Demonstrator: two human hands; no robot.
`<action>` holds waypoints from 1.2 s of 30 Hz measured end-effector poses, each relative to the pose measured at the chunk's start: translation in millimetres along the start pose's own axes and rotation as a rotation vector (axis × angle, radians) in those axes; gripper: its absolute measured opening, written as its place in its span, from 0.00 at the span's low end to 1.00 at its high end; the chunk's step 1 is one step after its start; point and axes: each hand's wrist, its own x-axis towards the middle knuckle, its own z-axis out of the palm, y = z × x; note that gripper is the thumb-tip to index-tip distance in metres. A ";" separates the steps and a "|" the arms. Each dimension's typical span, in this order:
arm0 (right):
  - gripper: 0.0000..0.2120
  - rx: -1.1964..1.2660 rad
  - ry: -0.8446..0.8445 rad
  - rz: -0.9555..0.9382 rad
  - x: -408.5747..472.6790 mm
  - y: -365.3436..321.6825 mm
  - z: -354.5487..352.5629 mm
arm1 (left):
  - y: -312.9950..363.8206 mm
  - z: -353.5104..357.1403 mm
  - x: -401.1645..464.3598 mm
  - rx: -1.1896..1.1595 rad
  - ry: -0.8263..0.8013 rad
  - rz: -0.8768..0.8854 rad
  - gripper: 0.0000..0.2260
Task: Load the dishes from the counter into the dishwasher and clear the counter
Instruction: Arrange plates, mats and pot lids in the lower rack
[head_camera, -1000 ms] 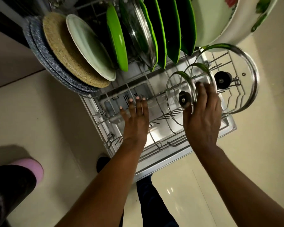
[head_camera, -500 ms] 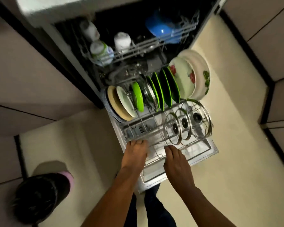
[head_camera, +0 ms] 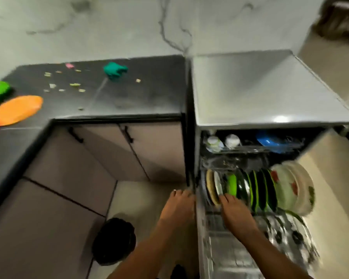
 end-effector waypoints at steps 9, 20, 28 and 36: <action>0.25 0.071 0.097 -0.378 125.9 -124.8 -27.8 | -142.9 -57.5 -53.2 -0.055 0.244 -0.416 0.20; 0.18 0.218 0.097 -0.683 251.8 -325.5 -27.6 | -367.5 -91.8 -119.8 -0.142 0.473 -0.829 0.22; 0.13 0.333 0.141 -0.785 314.7 -435.8 -62.4 | -485.1 -133.4 -170.2 -0.183 0.569 -1.061 0.21; 0.11 0.453 0.198 -0.955 380.8 -557.1 -83.1 | -581.2 -161.5 -199.3 -0.268 0.522 -1.222 0.30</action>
